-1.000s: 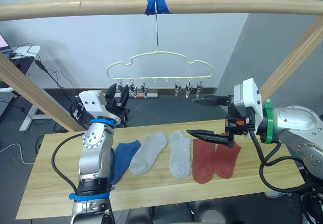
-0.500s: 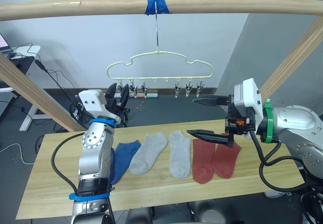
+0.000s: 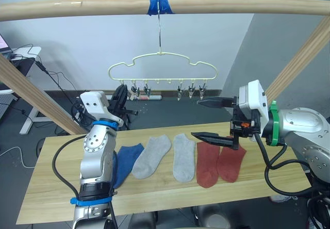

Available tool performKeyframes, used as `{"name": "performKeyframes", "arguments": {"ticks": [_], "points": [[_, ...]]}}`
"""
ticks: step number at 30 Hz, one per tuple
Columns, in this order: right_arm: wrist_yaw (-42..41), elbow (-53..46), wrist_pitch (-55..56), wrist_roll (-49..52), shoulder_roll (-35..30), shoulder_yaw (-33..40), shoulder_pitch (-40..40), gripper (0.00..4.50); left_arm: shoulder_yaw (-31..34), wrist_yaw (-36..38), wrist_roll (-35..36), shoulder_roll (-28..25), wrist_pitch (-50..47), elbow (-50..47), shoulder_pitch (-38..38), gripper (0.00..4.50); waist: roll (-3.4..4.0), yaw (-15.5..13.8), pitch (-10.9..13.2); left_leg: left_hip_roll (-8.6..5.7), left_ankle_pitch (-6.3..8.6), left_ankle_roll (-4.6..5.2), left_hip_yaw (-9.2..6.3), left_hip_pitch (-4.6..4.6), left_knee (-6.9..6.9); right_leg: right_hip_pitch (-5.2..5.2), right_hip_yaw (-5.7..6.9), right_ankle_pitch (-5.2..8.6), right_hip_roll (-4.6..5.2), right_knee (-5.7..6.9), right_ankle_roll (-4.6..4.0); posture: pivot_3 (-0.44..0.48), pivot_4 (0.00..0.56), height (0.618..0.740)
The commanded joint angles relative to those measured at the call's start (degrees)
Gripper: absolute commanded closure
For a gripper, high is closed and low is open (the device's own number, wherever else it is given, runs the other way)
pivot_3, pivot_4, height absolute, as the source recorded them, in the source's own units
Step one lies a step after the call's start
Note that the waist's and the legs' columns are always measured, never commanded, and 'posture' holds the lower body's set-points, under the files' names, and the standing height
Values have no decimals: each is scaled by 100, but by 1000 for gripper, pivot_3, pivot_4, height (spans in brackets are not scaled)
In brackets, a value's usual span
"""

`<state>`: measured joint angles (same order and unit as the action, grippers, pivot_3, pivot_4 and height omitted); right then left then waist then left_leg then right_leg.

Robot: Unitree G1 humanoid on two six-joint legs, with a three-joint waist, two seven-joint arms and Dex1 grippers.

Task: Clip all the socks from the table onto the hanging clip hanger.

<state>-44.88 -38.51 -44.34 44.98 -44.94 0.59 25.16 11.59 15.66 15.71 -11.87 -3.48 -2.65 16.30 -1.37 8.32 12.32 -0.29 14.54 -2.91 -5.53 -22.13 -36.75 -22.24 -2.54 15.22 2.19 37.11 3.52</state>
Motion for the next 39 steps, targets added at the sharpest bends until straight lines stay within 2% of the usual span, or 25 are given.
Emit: {"name": "performKeyframes", "arguments": {"ticks": [1,8,12,16,20,24,33,36,39], "points": [[25,-67,109,-160,-40,-13,-131,0,14,44,40,-129,-53,-380,-80,4497,1,0,11,0,0,0,0,0,0,0,0,1,0,0,1,-292,224,740],[630,183,384,-1285,-16,-239,-1111,0,68,249,241,-510,-629,-1020,-344,4497,-5,-23,166,2,0,0,0,-6,0,-5,-2,0,1,1,1,-265,273,740],[1606,529,581,-2249,342,-287,-1889,0,191,452,557,-902,-1195,-1537,-489,4497,-12,-31,281,7,0,-1,-6,-12,3,-11,2,0,-3,3,1,-232,312,740],[2304,685,575,-2723,772,-43,-2475,0,282,611,880,-1200,-1643,-1878,-573,4497,3,-38,413,7,0,-1,0,-23,3,-23,-5,0,-1,6,1,-222,327,740],[2901,975,650,-3072,1332,118,-2851,0,372,729,1195,-1417,-2037,-2092,-607,4497,9,-41,453,7,-1,-2,3,-72,-1,-83,-10,-3,-2,23,-3,-209,343,740],[3401,1658,939,-3442,1918,124,-2954,0,406,748,1365,-1546,-2282,-2206,-588,4497,3,-42,534,6,-2,-3,9,-77,-5,-106,-17,-2,-1,62,-4,-193,356,740],[3483,3030,1688,-3768,2496,155,-2640,0,416,776,1409,-1645,-2384,-2175,-462,4497,17,-39,604,7,-3,-4,18,-72,-9,-111,-26,5,-3,72,8,-188,360,740],[3545,3355,1612,-3625,2710,344,-2505,0,410,791,1405,-1651,-2383,-2143,-437,4497,17,-47,608,7,-3,-4,17,-74,-8,-112,-26,3,-2,73,4,-188,360,740],[3652,3650,927,-3110,3123,810,-2275,0,382,788,1400,-1639,-2382,-2129,-409,4497,14,-42,610,7,-2,-4,20,-75,-8,-113,-30,-2,-2,72,-4,-188,360,740]]}}
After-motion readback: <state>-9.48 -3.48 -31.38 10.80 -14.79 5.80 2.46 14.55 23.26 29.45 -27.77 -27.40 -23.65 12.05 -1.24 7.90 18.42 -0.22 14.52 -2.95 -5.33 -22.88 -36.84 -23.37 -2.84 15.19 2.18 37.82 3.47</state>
